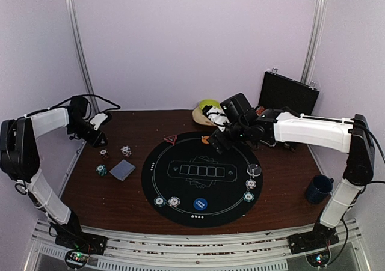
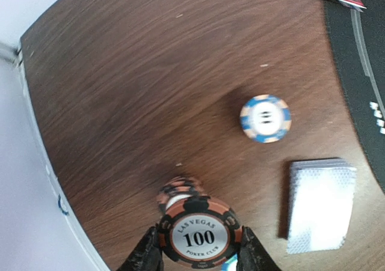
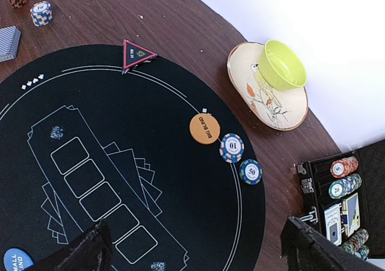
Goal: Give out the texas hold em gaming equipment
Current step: Pick up the pile of poker chips from the pile of poker chips, then place the poker chips pile at the small blind area.
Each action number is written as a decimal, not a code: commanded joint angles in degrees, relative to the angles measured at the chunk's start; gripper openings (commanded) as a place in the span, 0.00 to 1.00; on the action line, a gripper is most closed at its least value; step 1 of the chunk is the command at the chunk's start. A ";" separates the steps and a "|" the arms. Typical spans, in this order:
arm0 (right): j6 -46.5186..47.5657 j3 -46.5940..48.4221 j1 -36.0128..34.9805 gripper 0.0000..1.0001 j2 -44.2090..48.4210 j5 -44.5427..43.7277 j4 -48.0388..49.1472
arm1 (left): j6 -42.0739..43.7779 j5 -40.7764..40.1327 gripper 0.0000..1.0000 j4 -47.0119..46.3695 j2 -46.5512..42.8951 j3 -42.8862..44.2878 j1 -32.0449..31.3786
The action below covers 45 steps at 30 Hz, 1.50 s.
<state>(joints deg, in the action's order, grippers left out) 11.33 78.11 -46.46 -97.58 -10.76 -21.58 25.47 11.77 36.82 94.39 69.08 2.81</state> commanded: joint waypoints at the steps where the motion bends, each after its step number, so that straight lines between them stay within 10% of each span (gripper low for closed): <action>1: 2.23 -0.82 2.53 1.00 1.84 -1.07 1.56 | 2.12 1.09 0.27 0.88 -4.47 -1.70 -8.86; 19: 11.60 -5.95 16.17 1.00 3.42 4.71 3.13 | 9.25 11.40 0.27 5.68 -2.27 -5.02 -45.31; 45: 13.01 -6.30 16.84 1.00 3.91 4.26 2.16 | 9.02 5.09 0.28 -1.04 6.12 -10.99 -59.03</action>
<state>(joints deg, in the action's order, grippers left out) 24.08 72.49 -29.85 -94.85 -6.48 -18.87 35.24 19.29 39.03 99.24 58.72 -55.70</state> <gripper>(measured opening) 0.999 0.389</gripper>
